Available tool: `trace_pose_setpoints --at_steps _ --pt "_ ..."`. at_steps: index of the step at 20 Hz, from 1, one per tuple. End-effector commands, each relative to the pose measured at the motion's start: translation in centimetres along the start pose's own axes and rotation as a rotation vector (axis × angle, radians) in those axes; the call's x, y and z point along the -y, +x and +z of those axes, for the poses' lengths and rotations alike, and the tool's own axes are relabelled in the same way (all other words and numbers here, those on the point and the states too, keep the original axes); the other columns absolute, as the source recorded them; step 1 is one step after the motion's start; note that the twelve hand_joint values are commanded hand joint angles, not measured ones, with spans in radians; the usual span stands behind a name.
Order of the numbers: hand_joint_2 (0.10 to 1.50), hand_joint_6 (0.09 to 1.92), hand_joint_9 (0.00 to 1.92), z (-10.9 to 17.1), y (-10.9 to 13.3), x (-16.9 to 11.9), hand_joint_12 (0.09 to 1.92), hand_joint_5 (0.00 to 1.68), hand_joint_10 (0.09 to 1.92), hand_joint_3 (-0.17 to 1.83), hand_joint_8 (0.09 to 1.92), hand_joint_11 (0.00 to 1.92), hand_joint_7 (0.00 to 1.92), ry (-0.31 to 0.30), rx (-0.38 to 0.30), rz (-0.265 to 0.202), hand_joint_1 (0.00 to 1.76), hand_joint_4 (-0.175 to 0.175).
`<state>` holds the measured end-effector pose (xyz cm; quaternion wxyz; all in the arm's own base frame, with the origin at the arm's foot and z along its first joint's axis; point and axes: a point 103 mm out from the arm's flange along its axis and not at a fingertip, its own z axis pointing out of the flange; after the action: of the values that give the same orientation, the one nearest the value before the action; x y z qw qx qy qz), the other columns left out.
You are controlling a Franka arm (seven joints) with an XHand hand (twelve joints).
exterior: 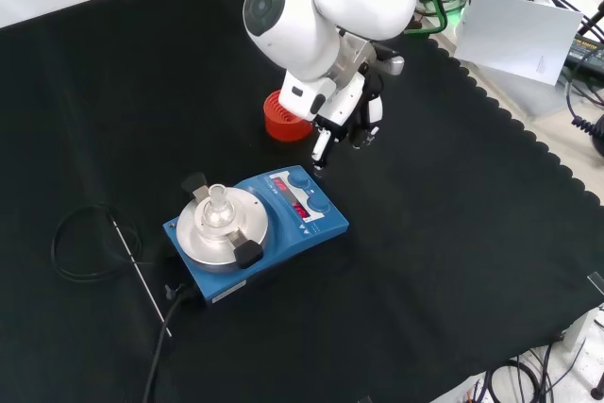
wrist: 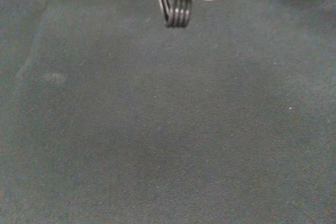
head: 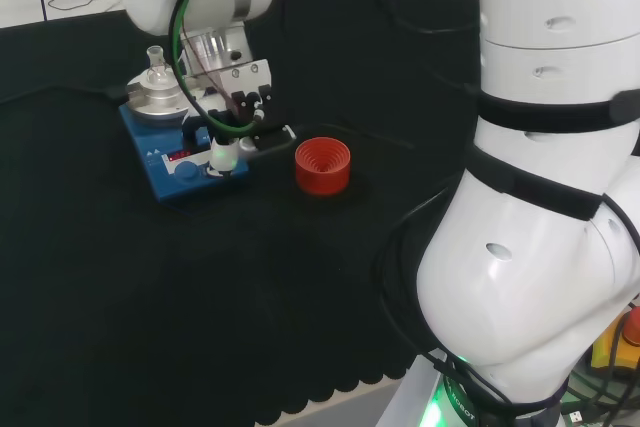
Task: Turn on the heater.
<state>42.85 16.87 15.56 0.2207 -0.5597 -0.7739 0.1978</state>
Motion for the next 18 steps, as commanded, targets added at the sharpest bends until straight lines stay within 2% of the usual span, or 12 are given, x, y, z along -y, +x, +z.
trace_pose_setpoints --at_steps 1,18 --pt "0.74 0.68 1.72 0.4 1.3 -0.8 1.38 0.25 1.33 0.98 1.39 1.50 1.63 0.063 0.036 -0.018 1.42 -0.060" --pt "0.73 0.64 1.72 1.0 0.7 -2.4 1.38 0.26 1.33 1.00 1.39 1.50 1.63 0.103 0.054 -0.015 1.42 -0.056"
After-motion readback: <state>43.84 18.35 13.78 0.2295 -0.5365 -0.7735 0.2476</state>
